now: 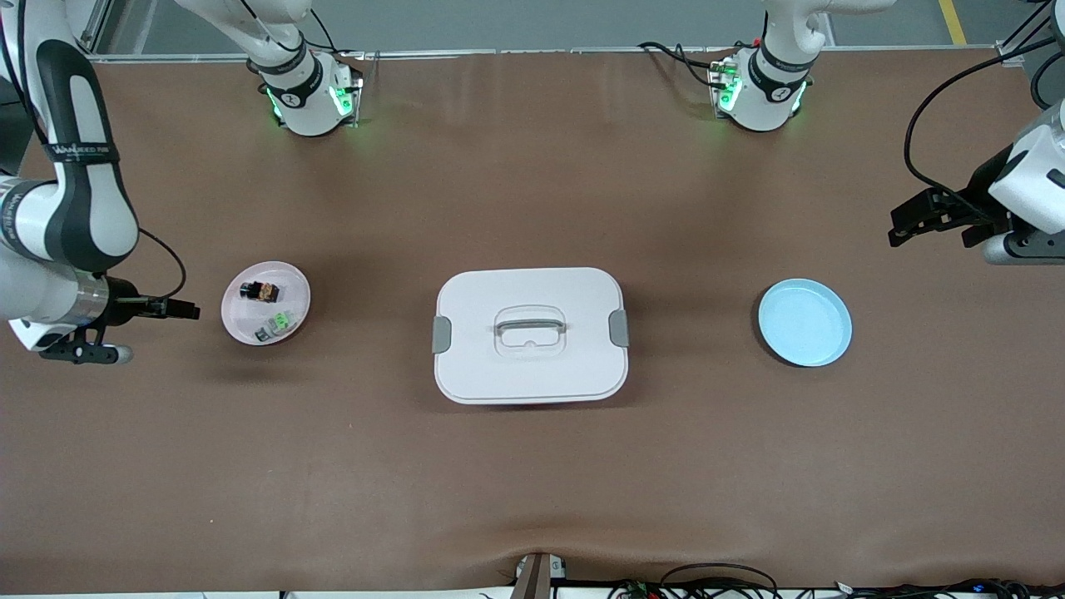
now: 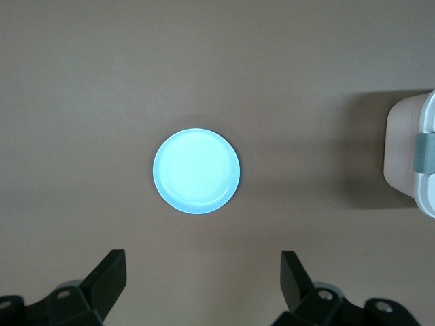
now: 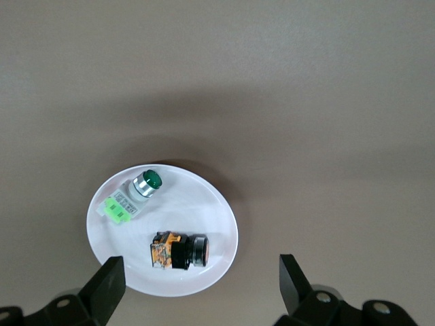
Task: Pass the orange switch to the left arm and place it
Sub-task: 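Move the right gripper over the white plate toward the orange switch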
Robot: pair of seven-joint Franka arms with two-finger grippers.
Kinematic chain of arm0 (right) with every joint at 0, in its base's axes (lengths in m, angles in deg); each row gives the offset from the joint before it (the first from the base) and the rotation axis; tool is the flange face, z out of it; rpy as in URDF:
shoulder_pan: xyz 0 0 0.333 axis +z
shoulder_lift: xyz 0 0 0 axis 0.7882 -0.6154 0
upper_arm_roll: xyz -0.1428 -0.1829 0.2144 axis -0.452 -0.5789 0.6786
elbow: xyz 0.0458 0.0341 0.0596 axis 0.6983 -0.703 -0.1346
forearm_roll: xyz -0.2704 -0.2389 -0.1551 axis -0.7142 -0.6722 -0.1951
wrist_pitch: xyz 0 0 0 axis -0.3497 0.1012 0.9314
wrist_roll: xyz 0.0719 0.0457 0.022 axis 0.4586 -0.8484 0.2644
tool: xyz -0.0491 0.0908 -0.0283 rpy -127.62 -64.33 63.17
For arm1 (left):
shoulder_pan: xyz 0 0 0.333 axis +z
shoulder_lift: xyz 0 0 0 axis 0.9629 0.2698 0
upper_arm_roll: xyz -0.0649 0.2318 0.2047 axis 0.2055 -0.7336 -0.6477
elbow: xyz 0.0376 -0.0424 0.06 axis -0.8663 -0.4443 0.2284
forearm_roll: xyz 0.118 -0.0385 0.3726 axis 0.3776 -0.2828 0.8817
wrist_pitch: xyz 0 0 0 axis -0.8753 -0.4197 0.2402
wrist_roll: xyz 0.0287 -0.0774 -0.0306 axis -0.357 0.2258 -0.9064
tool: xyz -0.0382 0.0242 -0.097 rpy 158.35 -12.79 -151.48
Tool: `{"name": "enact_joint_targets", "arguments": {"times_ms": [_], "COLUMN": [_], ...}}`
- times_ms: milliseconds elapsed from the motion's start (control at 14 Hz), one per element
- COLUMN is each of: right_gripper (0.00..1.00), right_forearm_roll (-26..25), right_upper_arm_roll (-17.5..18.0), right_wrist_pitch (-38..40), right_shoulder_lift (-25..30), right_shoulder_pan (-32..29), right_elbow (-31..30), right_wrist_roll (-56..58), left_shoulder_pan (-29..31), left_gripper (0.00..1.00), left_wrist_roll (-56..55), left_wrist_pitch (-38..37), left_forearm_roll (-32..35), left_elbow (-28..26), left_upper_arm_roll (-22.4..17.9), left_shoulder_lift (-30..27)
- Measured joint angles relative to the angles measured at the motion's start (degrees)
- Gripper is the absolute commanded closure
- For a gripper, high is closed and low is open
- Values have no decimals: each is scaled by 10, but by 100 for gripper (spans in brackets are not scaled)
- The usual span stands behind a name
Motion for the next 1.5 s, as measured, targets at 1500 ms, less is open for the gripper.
{"name": "enact_joint_targets", "arguments": {"times_ms": [1500], "right_gripper": [0], "right_forearm_roll": [31], "right_upper_arm_roll": [8], "right_wrist_pitch": [-296], "right_shoulder_lift": [50], "right_shoulder_pan": [49], "right_elbow": [-267], "right_wrist_roll": [-7], "left_shoulder_pan": [0], "left_gripper": [0], "left_wrist_roll": [0], "left_wrist_pitch": [-2], "left_forearm_roll": [0], "left_elbow": [0], "left_upper_arm_roll": [0], "left_shoulder_lift": [5]}}
